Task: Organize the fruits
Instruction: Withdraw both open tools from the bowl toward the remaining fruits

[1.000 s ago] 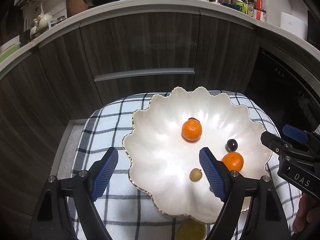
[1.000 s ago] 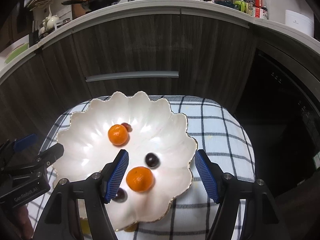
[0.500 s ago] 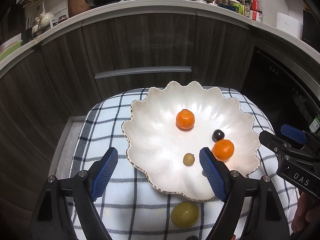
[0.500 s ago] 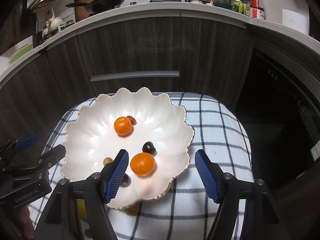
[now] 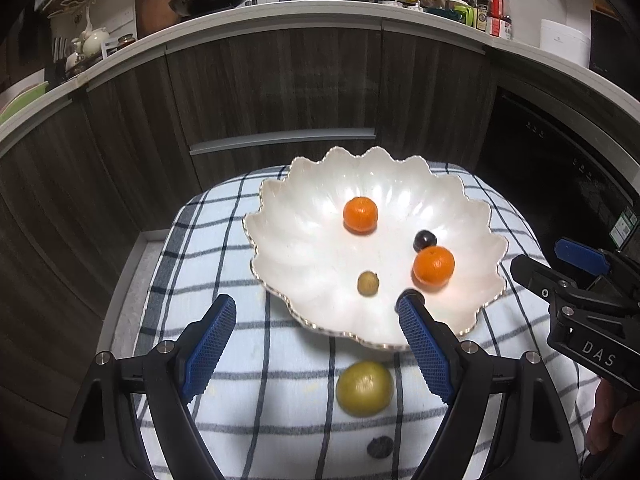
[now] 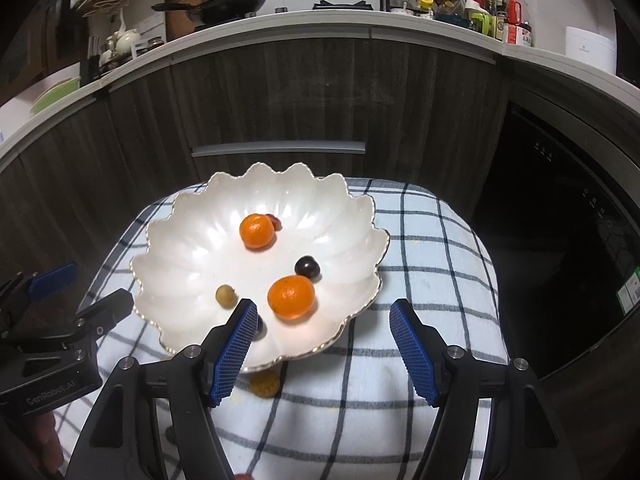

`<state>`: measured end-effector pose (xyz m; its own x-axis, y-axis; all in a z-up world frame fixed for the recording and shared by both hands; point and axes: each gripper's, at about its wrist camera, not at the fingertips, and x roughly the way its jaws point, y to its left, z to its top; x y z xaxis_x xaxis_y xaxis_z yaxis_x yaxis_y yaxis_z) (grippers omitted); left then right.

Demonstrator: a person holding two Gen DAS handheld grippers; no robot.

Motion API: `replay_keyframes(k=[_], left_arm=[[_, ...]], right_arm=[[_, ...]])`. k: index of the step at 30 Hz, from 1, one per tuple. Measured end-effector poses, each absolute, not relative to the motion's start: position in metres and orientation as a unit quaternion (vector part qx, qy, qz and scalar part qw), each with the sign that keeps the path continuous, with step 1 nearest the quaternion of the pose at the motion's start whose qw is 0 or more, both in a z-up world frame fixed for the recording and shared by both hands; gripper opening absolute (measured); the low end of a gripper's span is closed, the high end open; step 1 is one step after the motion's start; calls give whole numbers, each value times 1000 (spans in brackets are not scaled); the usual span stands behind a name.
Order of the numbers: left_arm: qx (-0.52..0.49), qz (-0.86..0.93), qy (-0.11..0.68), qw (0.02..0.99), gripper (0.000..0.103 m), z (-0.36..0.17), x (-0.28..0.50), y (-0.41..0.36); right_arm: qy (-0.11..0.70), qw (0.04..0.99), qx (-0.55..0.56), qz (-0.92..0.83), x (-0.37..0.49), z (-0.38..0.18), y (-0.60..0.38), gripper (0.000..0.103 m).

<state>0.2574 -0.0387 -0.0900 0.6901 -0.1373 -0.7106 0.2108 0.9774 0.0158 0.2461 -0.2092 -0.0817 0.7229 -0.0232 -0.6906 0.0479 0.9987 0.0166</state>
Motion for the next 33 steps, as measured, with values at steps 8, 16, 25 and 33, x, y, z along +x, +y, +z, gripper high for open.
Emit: replay_keyframes(k=[8,16,25,33], left_arm=[[55,-108,374,920,84,-105,240,-40],[65,-121,376,916,84,-127,227,-43],[83,-134,370,916,83,-145,222,-50],[92,-135,385,909,76,-162,224,-56]], right_arm=[[376,927,5,-6,232,-98,-204,70],[377,926,-11,17,222,-118,-197,70],[381,923,-26,50,224,-138,-191,70],[394,915,-39,77,232,-153,-186,70]])
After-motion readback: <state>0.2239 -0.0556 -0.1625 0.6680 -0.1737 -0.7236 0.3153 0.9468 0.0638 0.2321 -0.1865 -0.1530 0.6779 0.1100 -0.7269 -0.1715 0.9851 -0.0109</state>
